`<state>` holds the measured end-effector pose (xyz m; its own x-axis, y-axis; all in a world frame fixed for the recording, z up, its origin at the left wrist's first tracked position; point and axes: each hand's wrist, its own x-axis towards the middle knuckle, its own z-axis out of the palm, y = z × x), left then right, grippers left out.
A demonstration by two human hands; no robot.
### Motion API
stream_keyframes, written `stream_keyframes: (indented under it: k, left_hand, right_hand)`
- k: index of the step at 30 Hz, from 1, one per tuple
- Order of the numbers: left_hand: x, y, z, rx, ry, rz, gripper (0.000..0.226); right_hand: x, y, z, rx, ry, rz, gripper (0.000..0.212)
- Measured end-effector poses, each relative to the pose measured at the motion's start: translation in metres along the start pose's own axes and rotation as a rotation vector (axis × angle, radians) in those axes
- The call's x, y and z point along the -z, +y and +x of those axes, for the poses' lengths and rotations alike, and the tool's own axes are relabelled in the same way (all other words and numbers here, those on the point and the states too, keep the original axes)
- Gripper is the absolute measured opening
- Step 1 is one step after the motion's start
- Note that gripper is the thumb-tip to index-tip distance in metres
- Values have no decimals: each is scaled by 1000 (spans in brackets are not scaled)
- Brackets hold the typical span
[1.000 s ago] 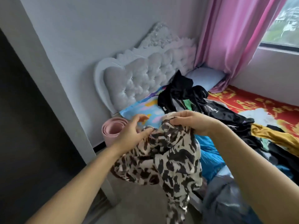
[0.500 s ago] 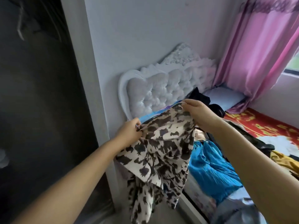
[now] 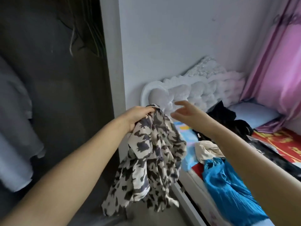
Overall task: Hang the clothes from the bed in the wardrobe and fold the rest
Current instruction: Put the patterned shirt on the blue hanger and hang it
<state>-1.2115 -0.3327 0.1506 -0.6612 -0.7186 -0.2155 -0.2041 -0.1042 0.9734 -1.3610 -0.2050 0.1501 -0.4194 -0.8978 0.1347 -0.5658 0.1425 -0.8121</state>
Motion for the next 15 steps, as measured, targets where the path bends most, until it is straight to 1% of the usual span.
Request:
stream_keyframes:
  k: [1,2,3,4,5,6,8,9,11,12,15]
  left_hand:
    - [-6,4,-2,0,9,-20,21]
    - [-10,8,-6,-5,23,-54,21]
    - [-13,9,-9,-7,13,-96,24]
    - [-16,11,-12,13,-6,-178,27]
    - [-16,11,-13,38,-39,-253,27]
    - [-14,10,-14,47,-79,-324,25]
    - [-3,6,-19,9,-126,-415,18]
    - [3,3,-22,-27,-137,-444,17]
    - [14,-6,-30,-85,-108,-474,22]
    - [18,-13,-37,-115,-86,-442,26]
    - [19,-36,-57,-179,-16,-195,36]
  right_hand:
    - [-14,-10,-7,43,-109,31,82]
    - [-28,-17,-12,75,-212,16,91]
    - [-41,-21,-15,102,-280,-35,94]
    - [-52,-22,-15,119,-273,-101,95]
    - [-58,-22,-14,133,-201,-128,89]
    - [-60,-23,-11,128,-112,-107,73]
    - [-55,-23,-2,112,-4,0,23]
    - [-50,-25,1,89,20,29,10]
    - [-40,-30,7,-8,35,114,23]
    - [-37,-35,9,-72,29,226,28]
    - [-35,-46,13,-220,22,583,27]
